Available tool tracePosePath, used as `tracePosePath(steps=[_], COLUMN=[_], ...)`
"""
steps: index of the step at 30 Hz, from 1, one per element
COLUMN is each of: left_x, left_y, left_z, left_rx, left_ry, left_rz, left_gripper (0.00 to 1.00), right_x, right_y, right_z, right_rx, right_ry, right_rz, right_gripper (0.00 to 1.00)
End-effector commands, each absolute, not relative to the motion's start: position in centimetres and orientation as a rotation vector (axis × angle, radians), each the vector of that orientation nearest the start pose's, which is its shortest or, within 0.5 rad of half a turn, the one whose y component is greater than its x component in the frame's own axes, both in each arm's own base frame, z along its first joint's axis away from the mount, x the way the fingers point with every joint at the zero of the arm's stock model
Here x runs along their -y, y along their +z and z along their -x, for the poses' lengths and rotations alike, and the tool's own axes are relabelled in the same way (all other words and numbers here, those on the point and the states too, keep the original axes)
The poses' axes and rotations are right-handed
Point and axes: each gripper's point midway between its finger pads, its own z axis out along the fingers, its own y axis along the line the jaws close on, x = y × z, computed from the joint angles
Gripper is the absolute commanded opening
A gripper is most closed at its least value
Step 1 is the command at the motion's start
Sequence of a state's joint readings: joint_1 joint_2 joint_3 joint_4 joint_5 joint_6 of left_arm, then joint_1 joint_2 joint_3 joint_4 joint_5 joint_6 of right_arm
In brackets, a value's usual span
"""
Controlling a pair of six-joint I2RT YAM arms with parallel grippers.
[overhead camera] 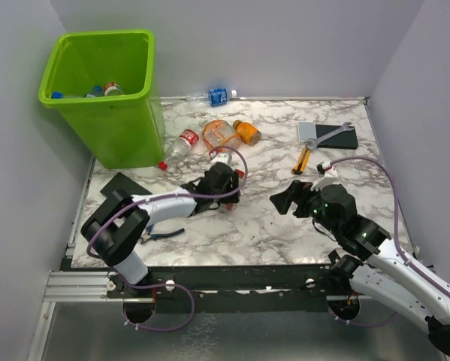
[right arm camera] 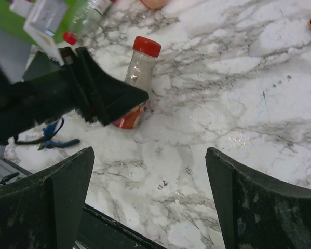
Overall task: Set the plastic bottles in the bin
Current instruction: Move the plastic bottle to the center of the board.
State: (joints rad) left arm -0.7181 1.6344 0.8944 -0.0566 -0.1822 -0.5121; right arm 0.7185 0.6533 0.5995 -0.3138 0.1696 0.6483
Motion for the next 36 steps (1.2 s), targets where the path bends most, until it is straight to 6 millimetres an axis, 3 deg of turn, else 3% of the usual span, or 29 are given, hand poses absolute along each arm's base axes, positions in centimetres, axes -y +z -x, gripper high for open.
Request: tracePosePath(steps=[1, 5, 8, 20, 22, 30, 36], left_x=[34.5, 35.2, 35.5, 37.0, 37.0, 35.8, 33.0], left_y=[10.5, 9.8, 8.7, 5.1, 4.9, 6.6, 10.6], left_z=[-27.9, -27.0, -26.7, -26.5, -26.4, -26.3, -26.0], left_rx=[-2.123, -2.050, -2.040, -2.120, -2.127, -2.093, -2.026], left_ry=[-0.933, -0.963, -0.946, -0.863, -0.861, -0.854, -0.788], left_rz=[0.210, 0.430, 0.539, 0.568, 0.565, 0.543, 0.422], left_gripper=[0.36, 0.38, 0.48, 0.98, 0.99, 0.99, 0.99], right_x=[-17.2, -17.3, -17.1, -17.1, -17.1, -17.3, -16.8], right_y=[15.5, 14.6, 14.1, 11.6, 11.6, 11.2, 10.9], right_z=[-20.4, -20.1, -19.8, -18.7, -18.8, -19.2, -20.6], right_rx=[-2.122, -2.155, -2.186, -2.279, -2.281, -2.294, -2.284], right_ry=[0.691, 0.700, 0.685, 0.673, 0.669, 0.660, 0.540], right_rz=[-0.102, -0.127, -0.133, -0.141, -0.134, -0.159, -0.107], right_gripper=[0.92, 0.92, 0.92, 0.94, 0.94, 0.95, 0.96])
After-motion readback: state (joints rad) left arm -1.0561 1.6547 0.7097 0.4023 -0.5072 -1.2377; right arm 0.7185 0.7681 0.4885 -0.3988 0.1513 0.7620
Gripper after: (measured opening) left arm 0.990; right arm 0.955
